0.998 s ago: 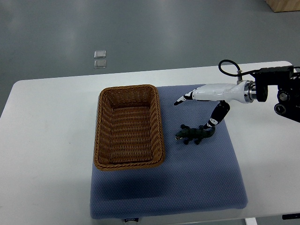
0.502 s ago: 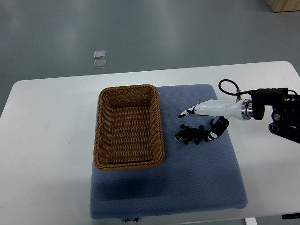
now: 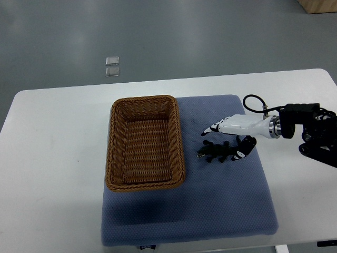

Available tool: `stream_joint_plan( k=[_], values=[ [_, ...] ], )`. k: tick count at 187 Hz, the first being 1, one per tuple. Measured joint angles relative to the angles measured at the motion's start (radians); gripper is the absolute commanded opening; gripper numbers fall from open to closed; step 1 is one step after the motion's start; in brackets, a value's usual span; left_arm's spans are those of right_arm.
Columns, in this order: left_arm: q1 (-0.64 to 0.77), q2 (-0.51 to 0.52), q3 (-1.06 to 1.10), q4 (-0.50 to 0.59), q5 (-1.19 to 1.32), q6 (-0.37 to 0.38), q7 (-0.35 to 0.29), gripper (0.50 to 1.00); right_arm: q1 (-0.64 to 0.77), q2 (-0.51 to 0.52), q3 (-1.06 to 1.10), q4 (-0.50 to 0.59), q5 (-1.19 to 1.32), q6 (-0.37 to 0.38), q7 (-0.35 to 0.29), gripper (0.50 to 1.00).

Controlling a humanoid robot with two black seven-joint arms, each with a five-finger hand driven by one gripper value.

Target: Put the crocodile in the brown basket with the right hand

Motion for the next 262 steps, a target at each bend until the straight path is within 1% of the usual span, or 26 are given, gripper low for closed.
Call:
stream_joint_plan(
  k=[12,28,39,95,111,120,138,153,162,177,199,213,219,224,226,228,238,240,241,242,243,248,249,254,257,262],
  values=[
    [0.0,0.0,0.0,0.0,0.0,0.0,0.0,1.0,-0.001,0.0,0.0,-0.003,0.0,-0.002,0.0,0.832],
    [0.0,0.0,0.0,0.0,0.0,0.0,0.0,1.0,-0.003,0.001,0.001,-0.003,0.0,-0.002,0.0,0.823],
    [0.0,0.0,0.001,0.0,0.0,0.0,0.0,1.0,-0.004,0.002,0.001,-0.004,0.0,-0.003,0.0,0.801],
    [0.0,0.0,0.0,0.0,0.0,0.0,0.0,1.0,-0.004,0.006,0.0,-0.004,-0.002,-0.002,0.004,0.774],
    [0.0,0.0,0.0,0.0,0.0,0.0,0.0,1.0,-0.004,0.006,0.0,-0.004,-0.002,-0.002,0.004,0.754],
    [0.0,0.0,0.0,0.0,0.0,0.0,0.0,1.0,-0.004,0.006,0.0,-0.004,-0.002,-0.001,0.004,0.725],
    [0.0,0.0,0.0,0.0,0.0,0.0,0.0,1.0,-0.006,0.007,0.0,-0.004,-0.002,0.0,0.004,0.723],
    [0.0,0.0,0.0,0.0,0.0,0.0,0.0,1.0,-0.008,0.008,0.0,-0.004,-0.006,0.0,0.005,0.707],
    [0.0,0.0,0.0,0.0,0.0,0.0,0.0,1.0,-0.01,0.008,0.0,-0.004,-0.009,0.0,0.006,0.709],
    [0.0,0.0,0.0,0.0,0.0,0.0,0.0,1.0,-0.014,0.008,0.0,-0.004,-0.012,0.0,0.008,0.731],
    [0.0,0.0,0.0,0.0,0.0,0.0,0.0,1.0,-0.016,0.007,0.0,-0.002,-0.012,0.0,0.009,0.731],
    [0.0,0.0,0.0,0.0,0.0,0.0,0.0,1.0,-0.017,0.005,0.0,-0.001,-0.011,0.0,0.01,0.719],
    [0.0,0.0,0.0,0.0,0.0,0.0,0.0,1.0,-0.017,0.004,0.0,0.0,-0.011,0.001,0.01,0.709],
    [0.0,0.0,0.0,0.0,0.0,0.0,0.0,1.0,-0.018,0.004,0.0,0.0,-0.011,0.001,0.01,0.684],
    [0.0,0.0,0.0,0.0,0.0,0.0,0.0,1.0,-0.018,0.004,0.0,0.0,-0.011,0.001,0.01,0.684],
    [0.0,0.0,0.0,0.0,0.0,0.0,0.0,1.0,-0.018,0.004,0.0,0.001,-0.011,0.001,0.01,0.662],
    [0.0,0.0,0.0,0.0,0.0,0.0,0.0,1.0,-0.021,0.003,0.0,0.001,-0.011,0.001,0.01,0.619],
    [0.0,0.0,0.0,0.0,0.0,0.0,0.0,1.0,-0.021,0.002,0.0,0.001,-0.011,0.001,0.01,0.607],
    [0.0,0.0,0.0,0.0,0.0,0.0,0.0,1.0,-0.022,0.002,0.0,0.001,-0.011,0.001,0.01,0.593],
    [0.0,0.0,0.0,0.0,0.0,0.0,0.0,1.0,-0.022,0.002,0.0,0.001,-0.011,0.001,0.01,0.592],
    [0.0,0.0,0.0,0.0,0.0,0.0,0.0,1.0,-0.022,0.002,0.0,0.001,-0.011,0.001,0.01,0.578],
    [0.0,0.0,0.0,0.0,0.0,0.0,0.0,1.0,-0.022,0.002,0.0,0.001,-0.011,0.001,0.01,0.554],
    [0.0,0.0,0.0,0.0,0.0,0.0,0.0,1.0,-0.022,0.002,0.0,0.001,-0.011,0.001,0.01,0.541],
    [0.0,0.0,0.0,0.0,0.0,0.0,0.0,1.0,-0.022,0.001,0.0,0.001,-0.011,0.001,0.01,0.525],
    [0.0,0.0,0.0,0.0,0.0,0.0,0.0,1.0,-0.022,0.001,0.0,0.001,-0.011,0.001,0.01,0.505],
    [0.0,0.0,0.0,0.0,0.0,0.0,0.0,1.0,-0.022,0.0,0.0,0.001,-0.011,0.001,0.01,0.5]
  ],
)
